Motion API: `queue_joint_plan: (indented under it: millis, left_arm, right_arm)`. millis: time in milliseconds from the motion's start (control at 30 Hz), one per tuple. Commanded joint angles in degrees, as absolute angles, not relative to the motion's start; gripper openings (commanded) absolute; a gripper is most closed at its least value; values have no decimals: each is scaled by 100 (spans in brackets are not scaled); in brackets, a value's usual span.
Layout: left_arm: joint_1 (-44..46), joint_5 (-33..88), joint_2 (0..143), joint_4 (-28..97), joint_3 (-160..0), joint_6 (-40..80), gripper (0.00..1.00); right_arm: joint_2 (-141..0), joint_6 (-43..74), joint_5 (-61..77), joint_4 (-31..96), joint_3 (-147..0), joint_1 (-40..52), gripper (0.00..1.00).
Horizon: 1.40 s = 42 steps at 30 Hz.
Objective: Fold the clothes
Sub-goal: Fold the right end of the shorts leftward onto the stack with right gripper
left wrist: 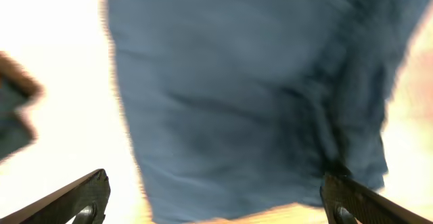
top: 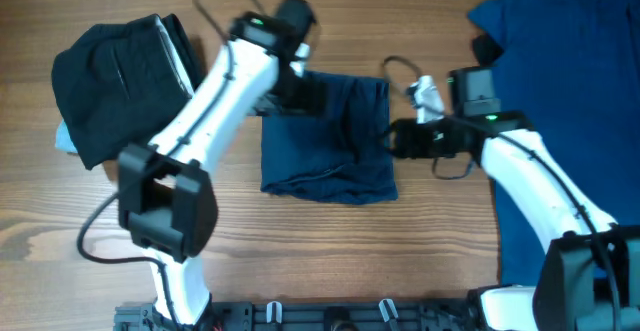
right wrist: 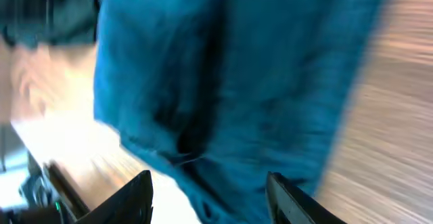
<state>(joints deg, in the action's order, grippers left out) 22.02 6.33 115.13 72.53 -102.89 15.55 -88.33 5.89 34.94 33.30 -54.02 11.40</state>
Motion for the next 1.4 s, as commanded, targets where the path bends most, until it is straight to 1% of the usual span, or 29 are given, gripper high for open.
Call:
queue_joint_plan:
  millis: [0, 67, 167, 233, 300, 333, 367, 400, 433, 467, 567, 700, 867, 933, 967, 1033, 1100, 1133, 1167, 1200, 1233, 1267, 1300, 1333, 1367]
  left_arm:
    - [1562, 1081, 11443, 7273, -10335, 1494, 100]
    - [1339, 1247, 11443, 7332, -10335, 1330, 100]
    - [1129, 1260, 11443, 7391, -10333, 1326, 100]
    - [1035, 1260, 11443, 7402, -10331, 1326, 100]
    - [996, 1260, 11443, 7424, -10331, 1326, 100]
    - [993, 1260, 11443, 7426, -10331, 1326, 100]
    - [993, 1260, 11443, 7426, -10331, 1326, 100]
    - [993, 1260, 11443, 7424, -10331, 1326, 100]
    - [996, 1260, 11443, 7424, -10331, 1326, 100]
    - [996, 1260, 11443, 7426, -10331, 1326, 100]
    - [996, 1260, 11443, 7428, -10331, 1326, 100]
    - [996, 1260, 11443, 7524, -10331, 1326, 100]
    - [996, 1258, 11443, 7524, -10298, 1313, 100]
    - [996, 1238, 11445, 7505, -10213, 1229, 100]
    - [996, 1238, 11445, 7467, -10114, 1223, 100]
    - [993, 1240, 11445, 7328, -9889, 1225, 100]
    - [993, 1245, 11445, 7094, -9585, 1229, 85]
    - [993, 1282, 11445, 6965, -9421, 1245, 73]
    - [993, 1420, 11445, 6805, -9207, 1243, 68]
    - [993, 1566, 11445, 6665, -9030, 1240, 68]
    - [993, 1664, 11445, 6578, -8914, 1240, 69]
    - [996, 1763, 11445, 6484, -8785, 1240, 75]
    - [993, 1833, 11445, 6392, -8637, 1243, 86]
    - [993, 1846, 11445, 6359, -8549, 1243, 94]
    - [993, 1844, 11445, 6357, -8493, 1238, 100]
  right_arm:
    - [-9011, 294, 2705, 3124, -5435, 1730, 58]
    - [-9181, 259, 2547, 2956, -5435, 1935, 61]
    - [-9507, 137, 2591, 2775, -5435, 2115, 61]
    - [-9769, 78, 2735, 2674, -5435, 2185, 60]
    - [-10001, -191, 3037, 2615, -5437, 2224, 55]
    - [-10057, -340, 3138, 2617, -5437, 2224, 50]
    - [-10068, -456, 3183, 2630, -5437, 2222, 42]
    - [-10049, -469, 3179, 2648, -5452, 2215, 30]
    - [-10007, -471, 3177, 2687, -5478, 2204, 12]
    - [-9933, -445, 3177, 2753, -5529, 2176, 4]
    - [-9647, -248, 3229, 3124, -5767, 2093, 4]
    - [-8823, -298, 3179, 3675, -6005, 1994, 4]
    - [-8243, -272, 2412, 4106, -6005, 1990, 4]
    - [-8298, 54, 2049, 4230, -5961, 1990, 4]
    - [-8377, 132, 2196, 4132, -5909, 1990, 4]
    - [-8617, 169, 2919, 3750, -5850, 2008, 4]
    - [-8984, 526, 3743, 3170, -5848, 2008, 4]
    - [-9205, 1035, 3964, 2792, -5848, 2008, 4]
    - [-9496, 1789, 4115, 2318, -5848, 2008, 4]
    - [-9767, 2338, 4174, 1942, -5848, 2008, 4]
    - [-9970, 2733, 4252, 1662, -5848, 2008, 5]
    - [-10276, 3120, 4418, 1291, -5848, 2008, 4]
    - [-10575, 3514, 4639, 943, -5848, 2008, 4]
    - [-10886, 3865, 4812, 670, -5848, 2008, 4]
    - [-11172, 4185, 4930, 517, -5850, 2005, 4]
